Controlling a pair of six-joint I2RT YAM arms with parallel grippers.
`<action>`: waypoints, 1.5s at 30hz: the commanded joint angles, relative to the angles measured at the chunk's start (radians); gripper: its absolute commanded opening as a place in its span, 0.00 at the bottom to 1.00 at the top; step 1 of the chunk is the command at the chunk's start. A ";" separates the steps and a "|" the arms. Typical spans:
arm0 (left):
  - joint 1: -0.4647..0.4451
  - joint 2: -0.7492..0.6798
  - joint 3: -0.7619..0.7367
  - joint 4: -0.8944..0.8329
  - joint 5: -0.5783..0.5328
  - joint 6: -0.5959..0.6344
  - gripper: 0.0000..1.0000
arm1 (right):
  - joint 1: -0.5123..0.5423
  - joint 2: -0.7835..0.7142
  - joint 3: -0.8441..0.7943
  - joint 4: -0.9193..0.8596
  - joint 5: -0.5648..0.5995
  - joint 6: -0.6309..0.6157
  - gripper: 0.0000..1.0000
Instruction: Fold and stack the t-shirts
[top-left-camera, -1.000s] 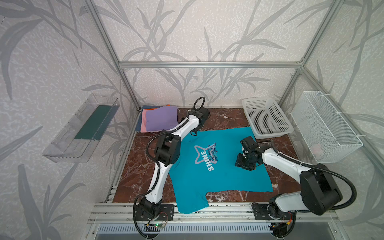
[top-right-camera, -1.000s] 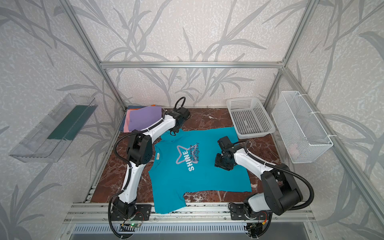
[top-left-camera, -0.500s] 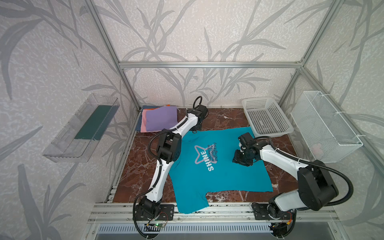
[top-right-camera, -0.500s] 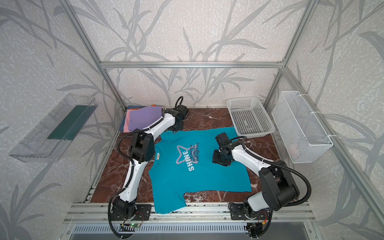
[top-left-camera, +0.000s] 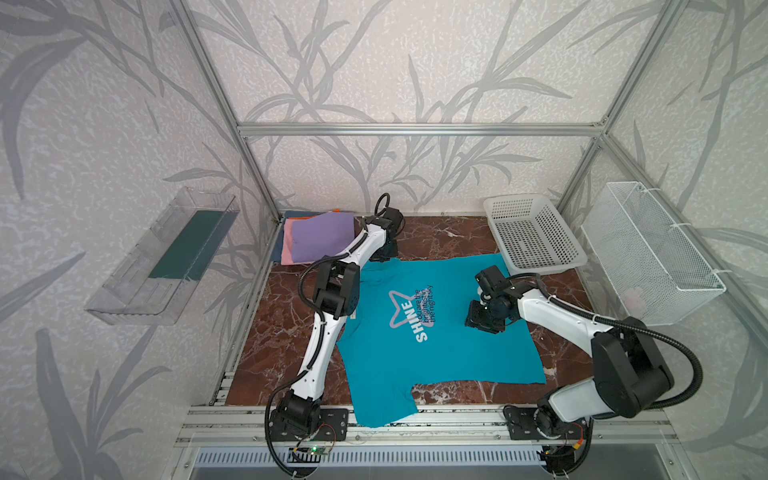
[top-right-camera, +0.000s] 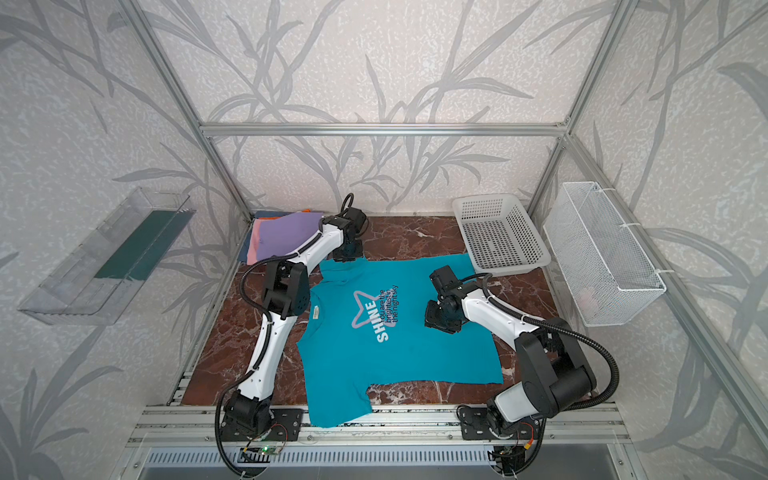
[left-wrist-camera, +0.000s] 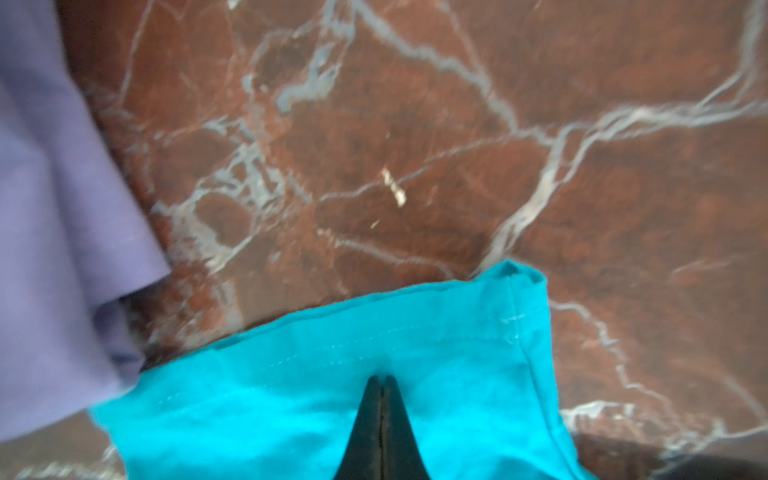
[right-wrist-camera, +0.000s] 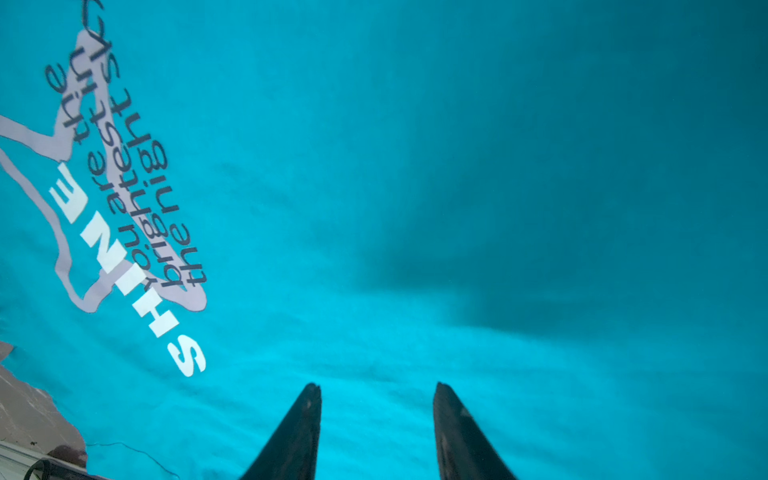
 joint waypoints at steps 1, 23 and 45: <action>0.019 0.091 0.026 0.044 0.114 -0.032 0.00 | 0.005 0.010 0.030 -0.035 0.011 0.004 0.46; 0.081 0.107 0.290 0.153 0.321 0.028 0.52 | -0.093 0.228 0.440 -0.192 0.194 -0.136 0.46; 0.171 0.114 0.222 0.042 0.122 0.077 0.68 | -0.239 0.719 0.957 -0.364 0.268 -0.249 0.45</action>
